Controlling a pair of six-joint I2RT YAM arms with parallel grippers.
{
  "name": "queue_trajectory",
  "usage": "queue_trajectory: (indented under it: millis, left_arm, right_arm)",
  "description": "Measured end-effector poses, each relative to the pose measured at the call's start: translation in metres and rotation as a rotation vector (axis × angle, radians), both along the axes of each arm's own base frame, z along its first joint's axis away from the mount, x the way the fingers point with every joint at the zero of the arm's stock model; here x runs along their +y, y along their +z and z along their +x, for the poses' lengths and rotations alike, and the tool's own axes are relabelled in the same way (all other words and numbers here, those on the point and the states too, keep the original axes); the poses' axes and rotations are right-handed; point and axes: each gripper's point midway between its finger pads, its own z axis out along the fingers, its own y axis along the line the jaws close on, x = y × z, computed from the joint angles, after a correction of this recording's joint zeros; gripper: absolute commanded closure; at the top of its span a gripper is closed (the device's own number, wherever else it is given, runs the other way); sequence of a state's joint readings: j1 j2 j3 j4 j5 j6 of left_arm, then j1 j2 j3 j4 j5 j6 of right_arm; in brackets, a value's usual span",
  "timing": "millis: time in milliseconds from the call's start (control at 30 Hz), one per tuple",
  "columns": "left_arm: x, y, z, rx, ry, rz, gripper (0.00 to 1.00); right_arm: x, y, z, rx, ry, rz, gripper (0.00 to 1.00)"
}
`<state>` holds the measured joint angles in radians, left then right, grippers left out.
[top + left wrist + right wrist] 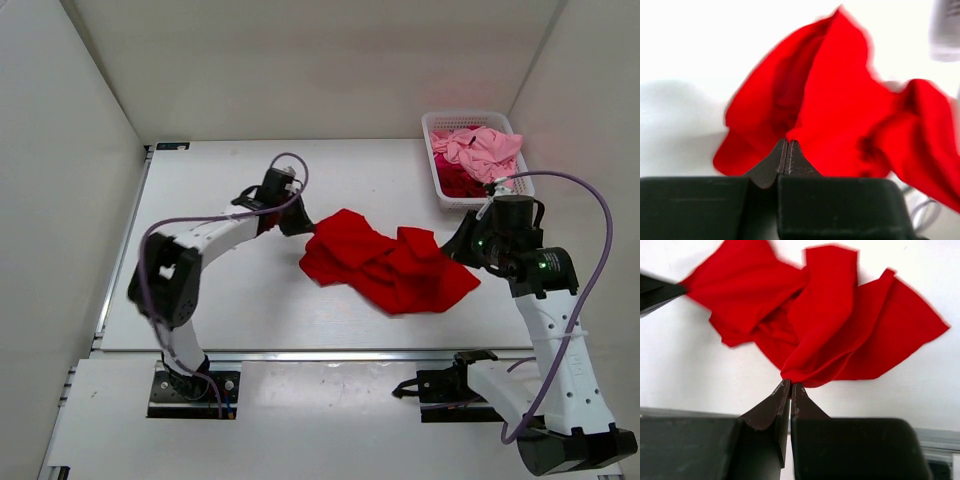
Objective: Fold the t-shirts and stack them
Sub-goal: Flatten out the crumpled T-shirt at the center of the board.
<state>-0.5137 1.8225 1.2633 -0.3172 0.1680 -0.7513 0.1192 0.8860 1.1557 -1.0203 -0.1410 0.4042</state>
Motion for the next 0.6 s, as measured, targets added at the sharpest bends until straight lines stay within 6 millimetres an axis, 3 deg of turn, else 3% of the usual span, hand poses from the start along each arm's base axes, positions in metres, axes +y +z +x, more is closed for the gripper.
queue_trajectory:
  millis: [133,233,433,533,600]
  left_arm:
    - [0.027,0.081,-0.01,-0.124,0.06,-0.056,1.0]
    - [0.042,0.126,-0.027,-0.23,0.085,-0.1,1.0]
    - [0.084,0.149,-0.074,-0.296,0.137,-0.122,1.0]
    - [0.122,0.183,-0.081,-0.374,0.219,-0.132,1.0]
    - [0.15,0.221,-0.086,-0.455,0.282,-0.138,1.0]
  right_arm:
    - [0.0,0.013,0.004,-0.041,0.025,-0.034,1.0]
    - [0.008,0.018,0.003,-0.068,0.076,-0.071,1.0]
    - [0.007,0.018,-0.005,-0.154,0.094,-0.131,1.0]
    - [0.003,0.032,-0.007,-0.231,0.087,-0.154,1.0]
    - [0.002,0.051,-0.008,-0.28,0.084,-0.164,1.0]
